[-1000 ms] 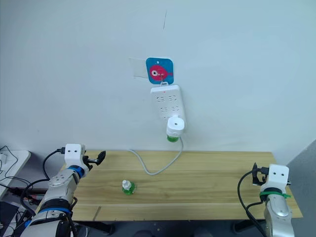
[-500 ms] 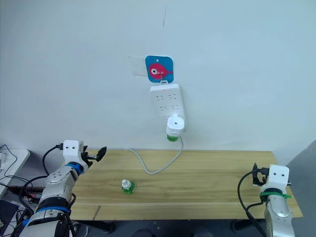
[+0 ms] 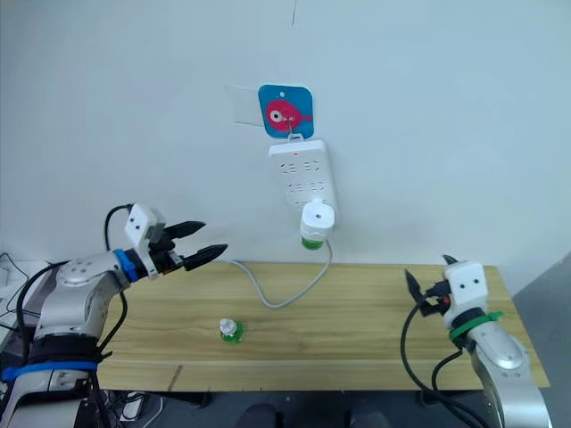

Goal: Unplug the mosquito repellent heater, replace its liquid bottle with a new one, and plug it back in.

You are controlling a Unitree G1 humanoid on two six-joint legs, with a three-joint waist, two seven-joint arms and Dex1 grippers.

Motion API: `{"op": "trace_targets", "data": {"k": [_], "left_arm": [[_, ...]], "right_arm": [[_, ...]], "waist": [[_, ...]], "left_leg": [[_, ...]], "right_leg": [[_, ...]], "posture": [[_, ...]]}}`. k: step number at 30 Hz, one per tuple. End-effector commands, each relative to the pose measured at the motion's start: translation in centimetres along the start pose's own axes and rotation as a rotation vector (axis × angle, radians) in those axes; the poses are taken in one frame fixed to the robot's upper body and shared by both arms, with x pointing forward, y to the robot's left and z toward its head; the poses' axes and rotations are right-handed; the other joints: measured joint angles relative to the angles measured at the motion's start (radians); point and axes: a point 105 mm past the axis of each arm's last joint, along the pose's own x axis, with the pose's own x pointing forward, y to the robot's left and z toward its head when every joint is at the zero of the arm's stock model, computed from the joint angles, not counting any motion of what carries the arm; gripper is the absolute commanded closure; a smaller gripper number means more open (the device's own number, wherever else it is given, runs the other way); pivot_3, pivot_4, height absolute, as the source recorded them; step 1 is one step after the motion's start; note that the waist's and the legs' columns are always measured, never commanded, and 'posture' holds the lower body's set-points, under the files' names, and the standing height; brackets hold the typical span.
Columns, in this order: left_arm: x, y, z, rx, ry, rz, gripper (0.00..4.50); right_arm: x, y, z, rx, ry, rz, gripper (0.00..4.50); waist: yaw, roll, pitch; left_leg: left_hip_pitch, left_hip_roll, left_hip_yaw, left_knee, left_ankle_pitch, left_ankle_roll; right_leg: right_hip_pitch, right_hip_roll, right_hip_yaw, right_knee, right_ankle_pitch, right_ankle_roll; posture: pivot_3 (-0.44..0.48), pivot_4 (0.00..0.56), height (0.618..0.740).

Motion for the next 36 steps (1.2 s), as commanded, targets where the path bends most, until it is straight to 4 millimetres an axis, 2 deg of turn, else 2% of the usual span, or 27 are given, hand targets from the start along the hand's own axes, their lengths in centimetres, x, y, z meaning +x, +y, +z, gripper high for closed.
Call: {"op": "trace_targets", "data": {"k": [1, 4, 8, 11, 14, 24, 31, 36], "left_arm": [[1.1, -1.4, 3.0, 0.056, -0.045, -0.134, 0.02], [1.9, -2.0, 3.9, 0.056, -0.058, -0.195, 0.02], [3.5, -2.5, 5.0, 0.058, -0.087, -0.266, 0.02], [5.1, -2.2, 6.2, 0.041, -0.125, -0.286, 0.63], [6.5, -2.3, 7.0, 0.045, -0.149, -0.297, 1.55], [9.9, -3.4, 7.6, 0.052, -0.21, -0.334, 1.55], [11.0, -3.1, 8.1, 0.069, -0.222, -0.348, 1.55], [11.7, -3.3, 8.4, 0.081, -0.236, -0.362, 1.55]], "right_arm": [[0.0, 2.6, 3.6, 0.014, -0.094, 0.114, 0.0], [0.0, 4.0, 5.1, 0.039, -0.125, 0.153, 0.0], [0.4, 5.2, 7.0, 0.057, -0.173, 0.169, 0.0], [0.4, 5.8, 7.9, 0.056, -0.195, 0.195, 0.0], [0.3, 6.3, 8.6, 0.048, -0.208, 0.22, 0.0], [0.3, 7.6, 10.8, -0.007, -0.268, 0.286, 0.0], [0.3, 8.7, 13.1, -0.046, -0.326, 0.365, 0.0], [0.3, 8.8, 13.3, -0.05, -0.319, 0.38, 0.0]], "waist": [[0.0, 0.0, 0.006], [-0.002, 0.002, 0.012], [0.004, 0.003, 0.024], [0.006, 0.003, 0.034], [0.006, 0.003, 0.039], [-0.009, 0.005, 0.067], [-0.02, 0.012, 0.08], [-0.02, 0.013, 0.086]], "left_leg": [[-0.002, 0.0, -0.001, 0.001, 0.0, 0.0], [-0.013, 0.0, -0.008, 0.007, 0.0, 0.0], [-0.018, 0.0, -0.018, 0.011, 0.0, 0.0], [-0.019, 0.0, -0.021, 0.013, 0.0, 0.0], [-0.021, 0.0, -0.023, 0.015, 0.0, 0.0], [-0.028, -0.001, -0.033, 0.017, 0.0, 0.0], [-0.038, -0.001, -0.049, 0.028, 0.0, 0.001], [-0.039, -0.002, -0.054, 0.03, 0.0, 0.001]], "right_leg": [[-0.001, 0.0, -0.001, 0.0, 0.0, 0.0], [-0.007, 0.0, -0.007, 0.0, 0.0, 0.0], [-0.006, 0.0, -0.018, 0.001, 0.0, -0.001], [-0.005, 0.0, -0.021, 0.001, 0.001, -0.001], [-0.005, 0.0, -0.022, 0.001, 0.001, -0.001], [-0.007, -0.002, -0.032, 0.001, 0.001, -0.002], [-0.005, -0.003, -0.047, 0.003, 0.002, -0.003], [-0.003, -0.003, -0.051, 0.003, 0.002, -0.003]], "posture": [[0.231, 0.151, 0.74], [0.232, 0.151, 0.74], [0.226, 0.16, 0.74], [0.208, 0.173, 0.74], [0.194, 0.182, 0.74], [0.145, 0.21, 0.74], [0.133, 0.22, 0.74], [0.132, 0.225, 0.74]]}}
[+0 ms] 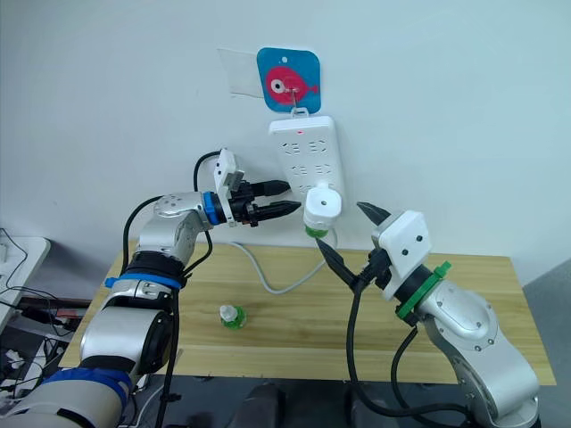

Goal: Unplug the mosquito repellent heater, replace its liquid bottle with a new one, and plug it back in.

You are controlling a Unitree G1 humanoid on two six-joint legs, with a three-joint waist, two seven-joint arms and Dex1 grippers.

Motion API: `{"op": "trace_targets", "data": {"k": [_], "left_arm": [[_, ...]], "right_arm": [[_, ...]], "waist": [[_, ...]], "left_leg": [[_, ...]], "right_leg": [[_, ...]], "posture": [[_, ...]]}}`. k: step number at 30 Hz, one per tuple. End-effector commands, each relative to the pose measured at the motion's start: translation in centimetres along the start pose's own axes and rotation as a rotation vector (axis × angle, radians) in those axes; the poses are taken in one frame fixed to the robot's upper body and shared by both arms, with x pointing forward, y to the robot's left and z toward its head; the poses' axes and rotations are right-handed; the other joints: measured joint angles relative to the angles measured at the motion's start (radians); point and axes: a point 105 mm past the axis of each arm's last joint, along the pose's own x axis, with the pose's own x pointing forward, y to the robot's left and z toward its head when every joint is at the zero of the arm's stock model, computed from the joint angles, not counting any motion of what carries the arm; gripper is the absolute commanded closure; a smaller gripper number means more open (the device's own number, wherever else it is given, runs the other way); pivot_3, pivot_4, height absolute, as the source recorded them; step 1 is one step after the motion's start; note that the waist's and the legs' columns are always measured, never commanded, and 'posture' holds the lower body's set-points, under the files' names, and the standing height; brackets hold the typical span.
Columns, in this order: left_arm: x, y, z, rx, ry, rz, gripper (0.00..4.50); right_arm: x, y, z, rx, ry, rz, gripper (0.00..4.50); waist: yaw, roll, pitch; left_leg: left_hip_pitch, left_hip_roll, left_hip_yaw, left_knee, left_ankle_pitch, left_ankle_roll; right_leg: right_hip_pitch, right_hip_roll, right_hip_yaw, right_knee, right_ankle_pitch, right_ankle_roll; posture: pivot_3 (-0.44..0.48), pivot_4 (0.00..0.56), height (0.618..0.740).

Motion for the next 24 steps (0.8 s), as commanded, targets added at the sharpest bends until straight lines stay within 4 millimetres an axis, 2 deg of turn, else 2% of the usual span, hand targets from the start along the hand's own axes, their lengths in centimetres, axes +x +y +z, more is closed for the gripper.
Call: {"op": "trace_targets", "data": {"k": [1, 7, 12, 15, 24], "left_arm": [[0.9, 0.1, 1.6, 0.05, -0.038, -0.022, 1.55], [2.3, -0.7, 2.1, 0.072, -0.054, -0.087, 1.55], [2.4, -1.7, 1.5, 0.077, -0.032, -0.161, 1.55], [2.6, -1.8, 1.8, 0.054, -0.046, -0.169, 1.55], [3.8, -2.8, 2.2, 0.043, -0.071, -0.221, 1.55]], "right_arm": [[-0.2, 0.4, 1.1, -0.02, -0.031, 0.023, 0.0], [-0.1, 0.2, 1.1, -0.003, -0.022, 0.017, 0.0], [-0.3, -0.5, 1.0, 0.041, -0.02, -0.033, 0.0], [-0.6, -0.8, 1.0, 0.057, -0.016, -0.062, 0.0], [-1.0, -0.3, 1.4, 0.057, -0.011, -0.068, 0.0]], "waist": [[0.0, 0.0, 0.002], [0.004, 0.0, 0.008], [0.004, 0.001, 0.011], [0.003, 0.003, 0.013], [0.002, 0.005, 0.015]], "left_leg": [[0.0, 0.0, -0.001, 0.0, 0.0, 0.0], [-0.005, -0.001, -0.008, 0.002, 0.001, -0.001], [-0.009, -0.002, -0.016, 0.003, 0.002, -0.002], [-0.009, -0.001, -0.021, 0.003, 0.002, -0.002], [-0.009, -0.001, -0.025, 0.002, 0.003, -0.004]], "right_leg": [[0.0, 0.0, -0.001, 0.0, 0.0, 0.0], [0.0, -0.002, -0.009, 0.0, 0.0, 0.0], [0.001, -0.004, -0.019, 0.0, 0.0, -0.001], [0.003, -0.004, -0.024, 0.0, -0.002, -0.004], [0.005, -0.004, -0.028, 0.0, -0.003, -0.005]], "posture": [[0.138, 0.228, 0.74], [0.141, 0.228, 0.74], [0.144, 0.227, 0.74], [0.146, 0.228, 0.74], [0.127, 0.216, 0.74]]}}
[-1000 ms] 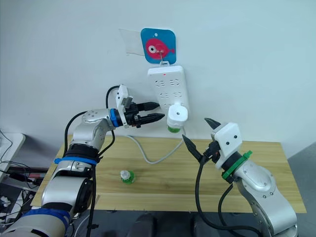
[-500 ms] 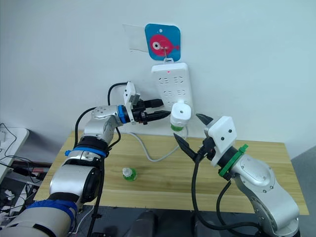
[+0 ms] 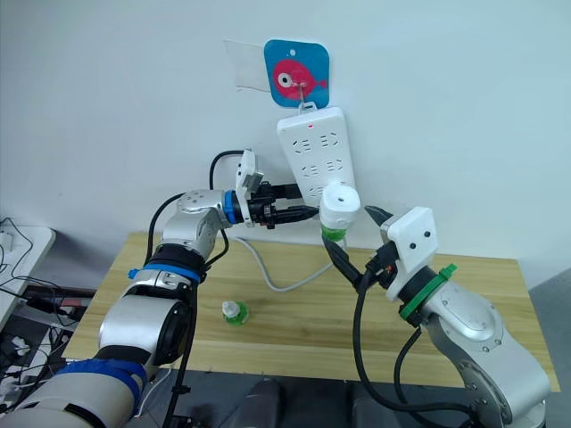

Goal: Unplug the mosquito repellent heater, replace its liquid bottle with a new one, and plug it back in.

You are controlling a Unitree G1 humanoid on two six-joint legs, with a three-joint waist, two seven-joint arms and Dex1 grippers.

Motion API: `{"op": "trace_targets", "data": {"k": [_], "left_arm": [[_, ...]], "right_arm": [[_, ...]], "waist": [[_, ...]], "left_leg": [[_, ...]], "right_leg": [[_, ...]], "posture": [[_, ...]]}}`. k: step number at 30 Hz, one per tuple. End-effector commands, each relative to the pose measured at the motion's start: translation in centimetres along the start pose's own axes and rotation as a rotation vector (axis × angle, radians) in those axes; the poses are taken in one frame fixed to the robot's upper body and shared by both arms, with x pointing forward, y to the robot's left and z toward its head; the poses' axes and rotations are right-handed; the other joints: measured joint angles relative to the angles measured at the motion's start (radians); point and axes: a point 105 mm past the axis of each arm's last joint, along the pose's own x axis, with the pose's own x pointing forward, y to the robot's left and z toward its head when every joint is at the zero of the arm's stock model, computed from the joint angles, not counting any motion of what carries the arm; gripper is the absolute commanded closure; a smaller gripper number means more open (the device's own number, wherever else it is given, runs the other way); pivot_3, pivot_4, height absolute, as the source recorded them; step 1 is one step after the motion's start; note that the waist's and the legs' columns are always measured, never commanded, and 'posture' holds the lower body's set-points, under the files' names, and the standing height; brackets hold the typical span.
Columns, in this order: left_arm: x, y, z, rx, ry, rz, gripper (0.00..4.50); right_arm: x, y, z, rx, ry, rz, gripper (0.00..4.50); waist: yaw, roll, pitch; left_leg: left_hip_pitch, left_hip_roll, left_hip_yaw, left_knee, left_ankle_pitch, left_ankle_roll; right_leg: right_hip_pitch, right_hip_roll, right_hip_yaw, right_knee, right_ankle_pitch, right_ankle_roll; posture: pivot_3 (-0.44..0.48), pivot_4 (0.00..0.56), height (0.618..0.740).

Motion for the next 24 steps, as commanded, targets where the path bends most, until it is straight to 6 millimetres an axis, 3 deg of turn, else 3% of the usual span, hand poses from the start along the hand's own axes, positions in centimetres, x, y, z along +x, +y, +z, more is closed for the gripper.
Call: {"op": "trace_targets", "data": {"k": [1, 9, 12, 16, 24], "left_arm": [[1.0, -0.4, 1.8, 0.058, -0.028, -0.052, 1.55], [0.9, -0.5, 1.7, 0.046, -0.031, -0.06, 1.55], [0.7, -0.5, 2.0, 0.033, -0.042, -0.061, 2.11], [0.7, -0.5, 2.1, 0.027, -0.047, -0.059, 3.22], [1.1, 0.1, 2.8, 0.017, -0.057, 0.006, 3.21]], "right_arm": [[-0.5, 0.4, 1.7, -0.039, -0.061, 0.005, 0.0], [-0.5, 0.9, 1.9, -0.065, -0.064, 0.025, 0.0], [-0.6, 0.7, 1.8, -0.054, -0.062, 0.008, 0.0], [-0.6, 0.4, 1.6, -0.041, -0.058, -0.014, 0.0], [-1.3, -0.7, 1.2, 0.016, -0.04, -0.133, 0.0]], "waist": [[-0.001, 0.0, 0.0], [-0.003, 0.0, 0.0], [-0.003, 0.0, 0.0], [-0.004, 0.0, 0.0], [-0.004, 0.0, 0.0]], "left_leg": [[0.0, 0.0, 0.0, 0.0, 0.0, 0.0], [0.0, 0.0, -0.002, 0.0, 0.001, -0.002], [0.0, 0.0, -0.002, 0.0, 0.002, -0.003], [0.0, 0.0, -0.002, 0.0, 0.002, -0.003], [0.0, 0.0, -0.003, 0.0, 0.003, -0.006]], "right_leg": [[0.0, 0.0, 0.0, 0.0, 0.0, 0.0], [0.001, 0.0, -0.002, 0.0, 0.0, 0.0], [0.001, 0.0, -0.002, 0.0, 0.0, 0.0], [0.001, 0.0, -0.002, 0.0, 0.0, 0.0], [0.001, 0.0, -0.003, 0.0, 0.0, 0.0]], "posture": [[0.123, 0.214, 0.74], [0.121, 0.208, 0.74], [0.123, 0.21, 0.74], [0.123, 0.21, 0.74], [0.113, 0.217, 0.74]]}}
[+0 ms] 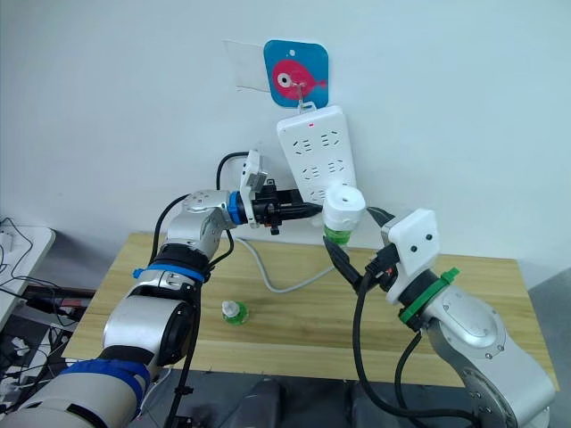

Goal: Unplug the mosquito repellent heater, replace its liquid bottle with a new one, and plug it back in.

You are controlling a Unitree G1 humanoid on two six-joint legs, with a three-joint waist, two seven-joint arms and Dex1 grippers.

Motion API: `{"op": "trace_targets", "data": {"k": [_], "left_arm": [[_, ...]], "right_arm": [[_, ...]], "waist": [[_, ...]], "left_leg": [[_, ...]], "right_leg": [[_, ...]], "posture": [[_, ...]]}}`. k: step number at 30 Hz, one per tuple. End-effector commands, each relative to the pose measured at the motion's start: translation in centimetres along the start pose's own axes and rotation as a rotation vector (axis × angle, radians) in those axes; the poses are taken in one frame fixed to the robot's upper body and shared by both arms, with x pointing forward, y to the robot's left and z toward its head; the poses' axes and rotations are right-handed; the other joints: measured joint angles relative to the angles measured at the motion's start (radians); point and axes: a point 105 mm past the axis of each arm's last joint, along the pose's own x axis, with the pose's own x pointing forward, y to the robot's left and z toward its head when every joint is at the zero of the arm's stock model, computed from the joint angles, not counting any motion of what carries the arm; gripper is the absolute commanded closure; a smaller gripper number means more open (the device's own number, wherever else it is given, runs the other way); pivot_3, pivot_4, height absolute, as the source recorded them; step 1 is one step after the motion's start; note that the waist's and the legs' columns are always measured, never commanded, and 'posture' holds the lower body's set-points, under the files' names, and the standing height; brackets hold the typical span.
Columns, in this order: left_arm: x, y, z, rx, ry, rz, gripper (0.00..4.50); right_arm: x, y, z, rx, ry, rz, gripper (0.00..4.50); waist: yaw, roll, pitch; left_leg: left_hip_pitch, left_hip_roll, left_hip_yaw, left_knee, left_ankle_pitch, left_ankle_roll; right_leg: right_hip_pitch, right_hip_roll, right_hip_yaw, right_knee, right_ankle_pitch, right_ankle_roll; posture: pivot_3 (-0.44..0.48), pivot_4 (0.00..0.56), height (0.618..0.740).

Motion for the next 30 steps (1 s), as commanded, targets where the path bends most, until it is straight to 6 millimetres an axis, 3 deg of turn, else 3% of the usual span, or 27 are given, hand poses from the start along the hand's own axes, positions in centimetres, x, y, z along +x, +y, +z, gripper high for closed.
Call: {"op": "trace_targets", "data": {"k": [1, 11, 30], "left_arm": [[0.7, 0.1, 2.8, 0.051, -0.059, 0.012, 3.21], [0.9, -0.8, 3.0, 0.07, -0.07, 0.072, 3.21], [1.3, -1.5, 2.3, 0.068, -0.058, 0.052, 3.21]], "right_arm": [[-0.8, -0.4, 1.0, 0.03, -0.043, -0.074, 0.0], [0.7, 1.0, 0.1, 0.242, 0.022, -0.172, 0.0], [4.0, -0.5, 1.2, 0.193, 0.051, -0.287, 0.0]], "waist": [[0.0, 0.0, 0.001], [-0.016, 0.003, 0.006], [-0.027, 0.007, 0.01]], "left_leg": [[0.0, 0.0, 0.0, 0.0, 0.0, 0.0], [0.0, 0.0, -0.003, -0.001, 0.002, -0.004], [-0.003, -0.002, -0.02, -0.004, 0.008, -0.013]], "right_leg": [[0.0, 0.0, 0.0, 0.0, 0.0, 0.0], [0.0, -0.001, -0.002, 0.005, 0.0, 0.0], [0.001, -0.003, -0.02, 0.008, -0.004, -0.006]], "posture": [[0.109, 0.22, 0.74], [0.076, 0.23, 0.74], [0.071, 0.231, 0.74]]}}
